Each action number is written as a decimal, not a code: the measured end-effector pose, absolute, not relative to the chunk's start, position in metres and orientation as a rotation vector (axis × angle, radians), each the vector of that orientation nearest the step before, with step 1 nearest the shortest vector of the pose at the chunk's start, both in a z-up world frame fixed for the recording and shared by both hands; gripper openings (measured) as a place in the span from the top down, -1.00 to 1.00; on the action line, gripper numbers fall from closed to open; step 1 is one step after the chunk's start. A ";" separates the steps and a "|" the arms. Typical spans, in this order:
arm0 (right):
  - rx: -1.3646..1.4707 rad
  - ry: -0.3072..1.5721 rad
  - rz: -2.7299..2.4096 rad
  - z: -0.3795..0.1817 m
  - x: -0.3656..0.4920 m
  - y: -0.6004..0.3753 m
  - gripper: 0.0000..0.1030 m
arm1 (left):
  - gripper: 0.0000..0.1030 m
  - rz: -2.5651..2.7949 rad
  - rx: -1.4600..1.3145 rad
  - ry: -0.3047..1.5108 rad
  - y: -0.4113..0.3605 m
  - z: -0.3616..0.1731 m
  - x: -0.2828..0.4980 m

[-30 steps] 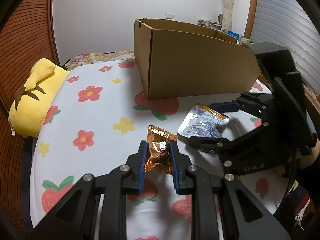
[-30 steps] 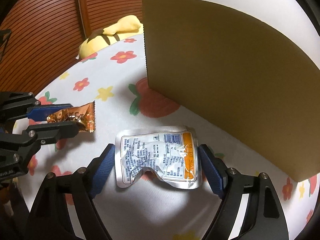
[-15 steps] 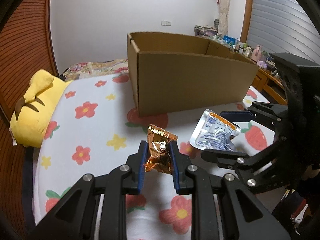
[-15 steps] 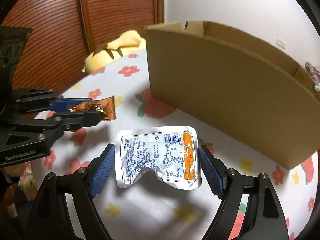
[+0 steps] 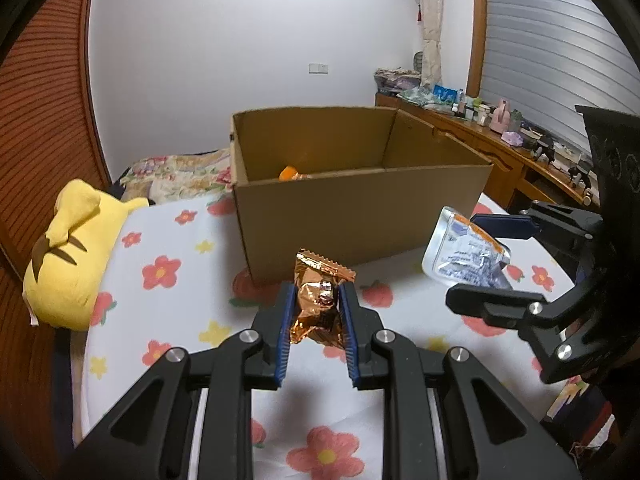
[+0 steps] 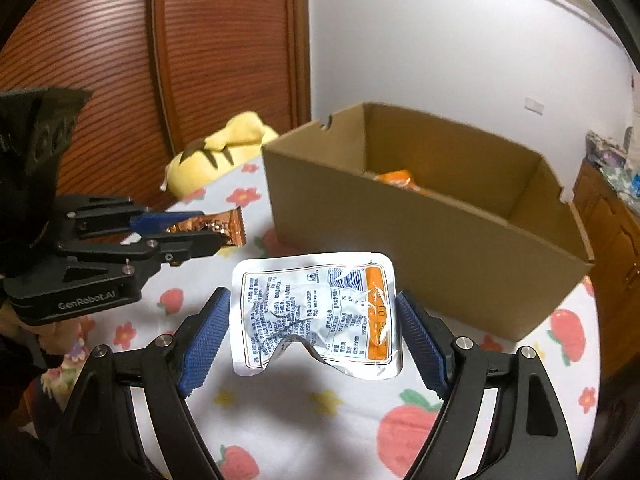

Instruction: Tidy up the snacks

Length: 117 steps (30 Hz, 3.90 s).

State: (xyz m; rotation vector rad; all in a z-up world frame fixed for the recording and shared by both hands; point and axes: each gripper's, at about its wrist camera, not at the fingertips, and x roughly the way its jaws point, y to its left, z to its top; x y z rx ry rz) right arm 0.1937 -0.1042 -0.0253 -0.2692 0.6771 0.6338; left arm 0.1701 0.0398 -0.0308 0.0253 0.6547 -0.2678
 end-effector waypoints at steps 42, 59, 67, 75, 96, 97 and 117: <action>-0.169 0.626 0.500 0.010 0.322 -0.158 -0.64 | 0.27 -0.251 0.045 0.620 0.002 0.007 0.303; -0.171 0.649 0.439 -0.007 0.346 -0.151 -0.67 | 0.03 -0.222 0.052 0.581 0.011 0.004 0.303; -0.188 0.634 0.435 -0.007 0.343 -0.146 -0.72 | -0.31 -0.208 0.049 0.557 0.011 0.003 0.296; -0.169 0.610 0.443 -0.001 0.322 -0.148 -0.72 | -0.37 -0.180 0.021 0.543 0.018 0.005 0.279; -0.116 0.459 0.413 0.052 0.219 -0.165 -0.84 | -0.91 -0.116 0.026 0.446 0.014 0.040 0.184; -0.114 0.452 0.411 0.054 0.216 -0.165 -0.86 | -0.91 -0.112 0.023 0.440 0.014 0.041 0.180; -0.081 0.387 0.279 0.061 0.147 -0.184 -1.00 | -0.96 -0.093 0.022 0.360 0.006 0.058 0.115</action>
